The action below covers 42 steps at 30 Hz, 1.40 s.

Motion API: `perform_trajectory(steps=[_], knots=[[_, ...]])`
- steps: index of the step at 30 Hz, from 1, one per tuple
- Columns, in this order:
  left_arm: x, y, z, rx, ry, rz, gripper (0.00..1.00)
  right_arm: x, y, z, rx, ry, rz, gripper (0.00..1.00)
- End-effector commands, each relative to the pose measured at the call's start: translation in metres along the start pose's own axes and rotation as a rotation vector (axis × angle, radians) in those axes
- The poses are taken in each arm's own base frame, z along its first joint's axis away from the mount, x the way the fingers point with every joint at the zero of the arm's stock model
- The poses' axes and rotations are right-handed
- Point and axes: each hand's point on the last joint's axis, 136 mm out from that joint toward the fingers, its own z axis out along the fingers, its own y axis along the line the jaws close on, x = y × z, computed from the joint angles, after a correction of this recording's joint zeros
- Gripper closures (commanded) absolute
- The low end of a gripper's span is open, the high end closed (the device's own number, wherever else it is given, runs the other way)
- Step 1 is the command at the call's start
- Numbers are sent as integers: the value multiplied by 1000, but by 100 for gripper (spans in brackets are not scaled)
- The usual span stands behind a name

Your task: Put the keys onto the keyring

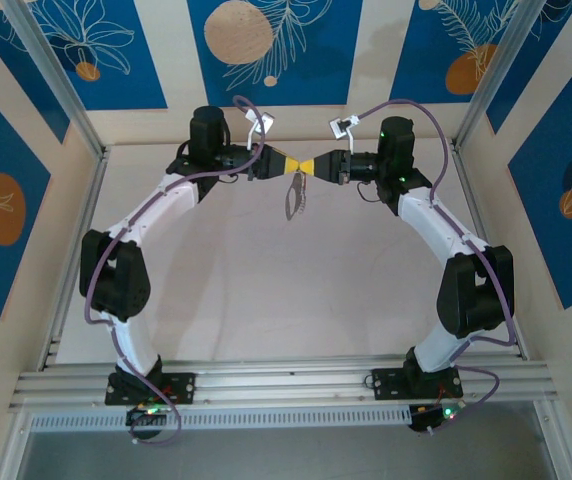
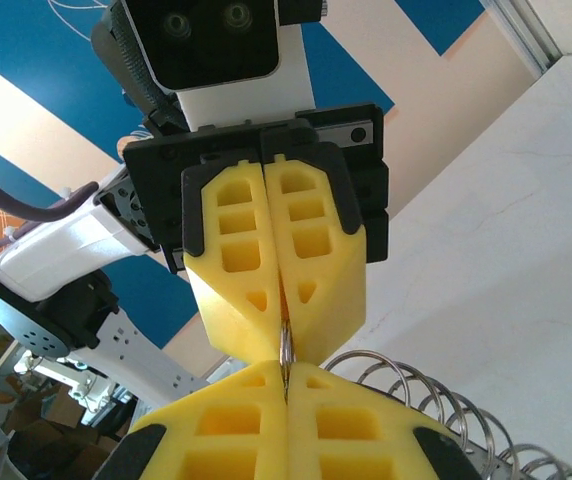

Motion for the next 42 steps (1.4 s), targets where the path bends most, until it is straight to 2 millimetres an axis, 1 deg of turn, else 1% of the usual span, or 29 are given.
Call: perform_trajectory(steps=[1,4,7,8,9,13,18,22,30,35,42], knots=[[-3,-16,2,30,-8,46,100,-5,10,2,-21,2,-33,100],[-5,-18,2,31,-24,49,100,-7,9,-1,-14,-3,-19,99],[-8,-17,0,1,-47,55,100,-9,6,-12,27,-38,-7,76],[-8,-17,0,-9,-54,57,100,-8,6,-17,42,-51,-2,70],[-8,-17,-1,-19,-62,60,100,-7,5,-21,56,-65,0,66],[-9,-18,-6,-61,-103,65,100,3,5,-35,123,-119,16,54],[-10,-23,-9,-66,-157,51,100,20,1,-36,236,-178,20,43],[-8,-32,-11,-48,-178,51,100,29,-1,-30,320,-196,-3,42],[-6,-52,-12,-10,-184,63,100,31,-3,-14,377,-193,-51,42],[-5,-57,-11,3,-179,68,100,33,-4,-6,376,-177,-54,43],[-3,-60,-8,14,-170,64,100,32,-3,-5,375,-178,-65,48]])
